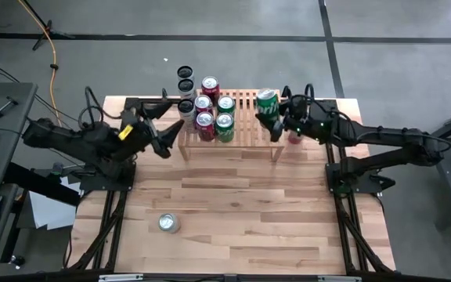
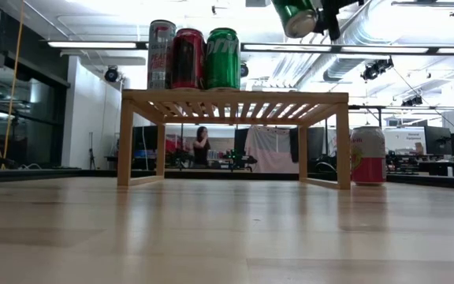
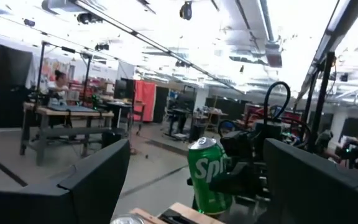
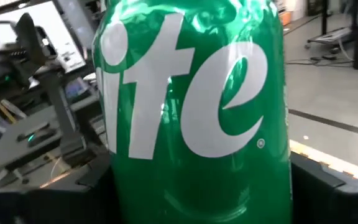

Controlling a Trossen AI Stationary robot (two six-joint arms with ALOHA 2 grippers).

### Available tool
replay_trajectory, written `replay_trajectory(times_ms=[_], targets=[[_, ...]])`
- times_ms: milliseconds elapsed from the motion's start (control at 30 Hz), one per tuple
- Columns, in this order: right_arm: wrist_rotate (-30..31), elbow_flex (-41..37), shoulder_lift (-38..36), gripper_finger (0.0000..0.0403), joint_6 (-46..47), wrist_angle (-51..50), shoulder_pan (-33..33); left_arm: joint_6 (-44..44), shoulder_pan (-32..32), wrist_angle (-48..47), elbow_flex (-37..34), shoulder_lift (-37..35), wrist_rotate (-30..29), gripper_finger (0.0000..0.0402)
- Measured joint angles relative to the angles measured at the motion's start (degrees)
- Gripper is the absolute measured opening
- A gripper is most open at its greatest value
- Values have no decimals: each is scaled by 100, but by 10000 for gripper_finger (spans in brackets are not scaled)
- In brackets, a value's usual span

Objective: Place canned beverage on shelf
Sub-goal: Put the green soda can on the shelf aligned with the other green soda cans

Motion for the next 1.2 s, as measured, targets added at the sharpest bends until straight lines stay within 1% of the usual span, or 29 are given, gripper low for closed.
replay_trajectory(times_ms=[100, 233, 300, 400, 567, 700, 867, 1033, 1200], targets=[[-197, 0, 44, 293, 162, 161, -107, -597, 572, -30, 0, 132, 626, 360], [-693, 9, 197, 293, 299, 743, -83, -1931, 1415, -285, 0, 522, 2080, 360], [-911, 9, 357, 293, 299, 1066, -4, -2527, 1714, -289, 0, 744, 2708, 360], [-1146, 9, 557, 293, 299, 1487, 139, -2813, 1939, -280, 187, 1118, 3199, 360], [-1181, 8, 819, 293, 249, 1855, 471, -2298, 2005, -334, 889, 1878, 3598, 360], [-1257, 7, 847, 293, 185, 1923, 567, -2030, 2005, -604, 1521, 2518, 3719, 360], [-1653, 7, 846, 293, 112, 1962, 570, -1990, 1999, -644, 2083, 3150, 4144, 360], [-2010, 7, 847, 293, 113, 1917, 572, -2056, 1992, -628, 2513, 3605, 4375, 360], [-2053, 7, 847, 293, 31, 1852, 570, -2011, 1971, -620, 2743, 3803, 4370, 358]])
